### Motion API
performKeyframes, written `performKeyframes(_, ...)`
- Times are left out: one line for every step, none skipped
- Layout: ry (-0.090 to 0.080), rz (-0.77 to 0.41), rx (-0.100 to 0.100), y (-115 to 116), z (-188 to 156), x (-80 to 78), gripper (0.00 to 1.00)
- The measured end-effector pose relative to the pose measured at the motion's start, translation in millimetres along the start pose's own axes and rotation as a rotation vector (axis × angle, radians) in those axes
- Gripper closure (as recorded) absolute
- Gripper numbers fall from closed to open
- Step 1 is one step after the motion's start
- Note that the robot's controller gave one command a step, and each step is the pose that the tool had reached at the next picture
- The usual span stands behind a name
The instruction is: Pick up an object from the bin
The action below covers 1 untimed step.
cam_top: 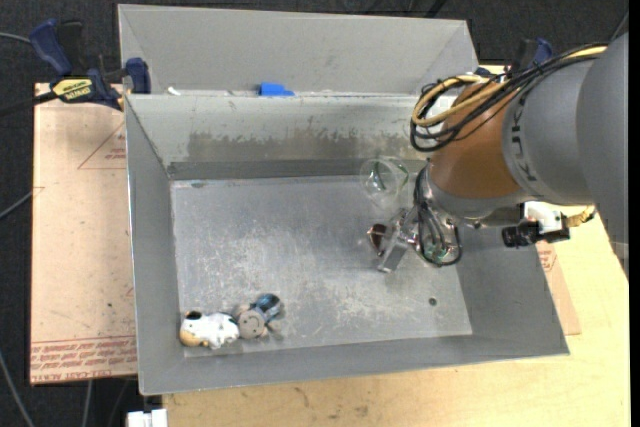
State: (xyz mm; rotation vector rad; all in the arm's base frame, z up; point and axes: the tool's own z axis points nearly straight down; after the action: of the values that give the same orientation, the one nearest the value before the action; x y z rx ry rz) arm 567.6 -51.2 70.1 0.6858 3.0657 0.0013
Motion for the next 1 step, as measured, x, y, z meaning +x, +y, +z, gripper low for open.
performKeyframes(0.000,0.000,0.000,0.0,0.0,0.0,1.00)
